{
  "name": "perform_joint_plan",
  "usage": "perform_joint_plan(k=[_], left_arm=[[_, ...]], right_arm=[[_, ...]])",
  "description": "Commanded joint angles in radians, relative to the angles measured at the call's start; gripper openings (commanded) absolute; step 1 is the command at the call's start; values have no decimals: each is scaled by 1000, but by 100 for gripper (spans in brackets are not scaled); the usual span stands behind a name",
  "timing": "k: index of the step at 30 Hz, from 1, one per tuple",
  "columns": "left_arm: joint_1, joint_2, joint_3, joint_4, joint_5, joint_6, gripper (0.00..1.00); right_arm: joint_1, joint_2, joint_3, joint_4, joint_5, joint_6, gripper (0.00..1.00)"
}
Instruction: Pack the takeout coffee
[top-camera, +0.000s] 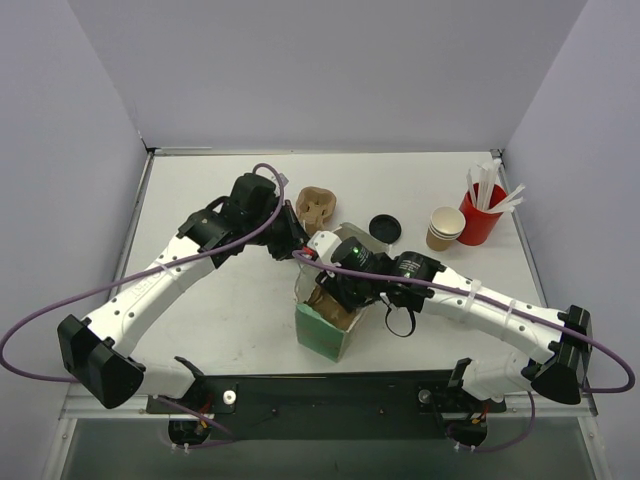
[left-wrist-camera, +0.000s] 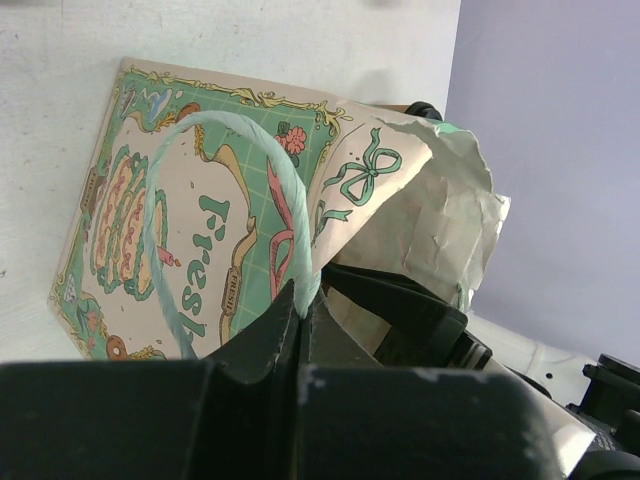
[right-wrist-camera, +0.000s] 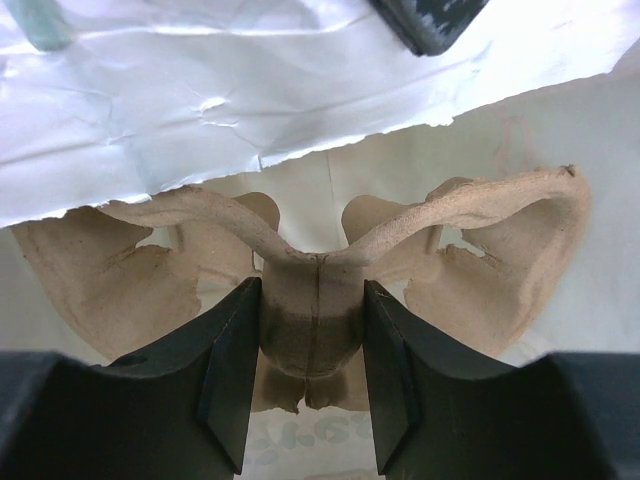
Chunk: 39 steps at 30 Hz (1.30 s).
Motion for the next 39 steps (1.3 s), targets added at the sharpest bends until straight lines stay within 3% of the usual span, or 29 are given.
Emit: perform_joint_plan(k=[1, 10, 25, 39], left_arm=[[5, -49, -10, 70, -11, -20, 0], [-6, -44, -7, 89, 12, 15, 0], [-20, -18, 19, 100, 32, 32, 0], [-21, -28, 13, 112, 35, 36, 0]], right_arm=[[-24, -3, -12, 20, -26, -6, 37], [-42, -2, -24, 23, -103, -27, 36], [-41, 116, 11, 0, -106, -61, 37], [-50, 100, -18, 25, -120, -56, 40]])
